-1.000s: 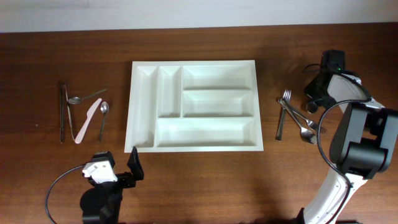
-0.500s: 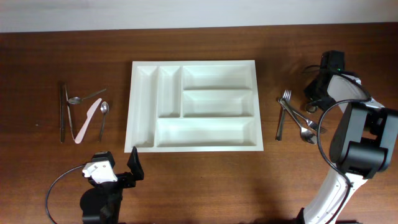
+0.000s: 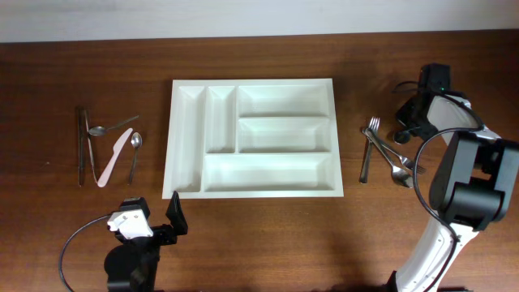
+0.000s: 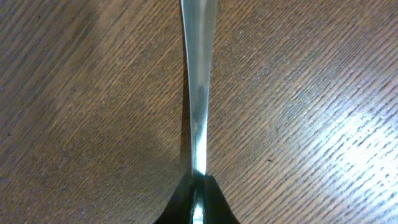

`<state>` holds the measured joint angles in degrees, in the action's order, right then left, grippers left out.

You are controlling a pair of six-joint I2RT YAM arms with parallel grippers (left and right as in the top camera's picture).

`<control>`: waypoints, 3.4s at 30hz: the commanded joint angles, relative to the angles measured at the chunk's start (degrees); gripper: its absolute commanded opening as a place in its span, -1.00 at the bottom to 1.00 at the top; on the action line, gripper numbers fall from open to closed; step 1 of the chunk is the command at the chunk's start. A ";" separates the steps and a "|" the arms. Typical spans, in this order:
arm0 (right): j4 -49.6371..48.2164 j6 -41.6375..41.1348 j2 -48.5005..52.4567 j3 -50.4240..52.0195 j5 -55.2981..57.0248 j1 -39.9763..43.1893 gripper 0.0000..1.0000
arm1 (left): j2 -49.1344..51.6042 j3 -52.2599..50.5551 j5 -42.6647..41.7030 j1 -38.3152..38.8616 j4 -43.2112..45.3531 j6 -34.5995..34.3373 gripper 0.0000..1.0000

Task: Pack container

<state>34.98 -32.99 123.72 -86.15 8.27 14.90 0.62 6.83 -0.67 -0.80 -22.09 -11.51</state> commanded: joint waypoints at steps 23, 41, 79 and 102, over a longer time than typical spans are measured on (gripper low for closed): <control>13.88 15.41 1.01 -17.11 -7.72 0.57 -0.93 | -0.33 -0.20 -0.02 -0.22 -0.02 0.94 0.99; 15.87 35.30 -0.11 -19.67 -32.13 -2.49 -0.92 | -0.33 -0.20 -0.04 -0.22 -0.02 0.92 0.98; 38.73 97.55 1.75 -26.82 -38.12 -28.28 -0.93 | -0.33 -0.20 -0.02 -0.22 -0.02 0.92 0.98; 31.95 92.00 6.95 -21.27 -44.13 -28.33 0.00 | -0.33 -0.20 -0.02 -0.22 -0.02 0.94 0.98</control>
<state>68.29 63.29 130.45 -107.72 -34.11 -13.50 0.62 6.85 -0.67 -0.80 -22.09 -11.51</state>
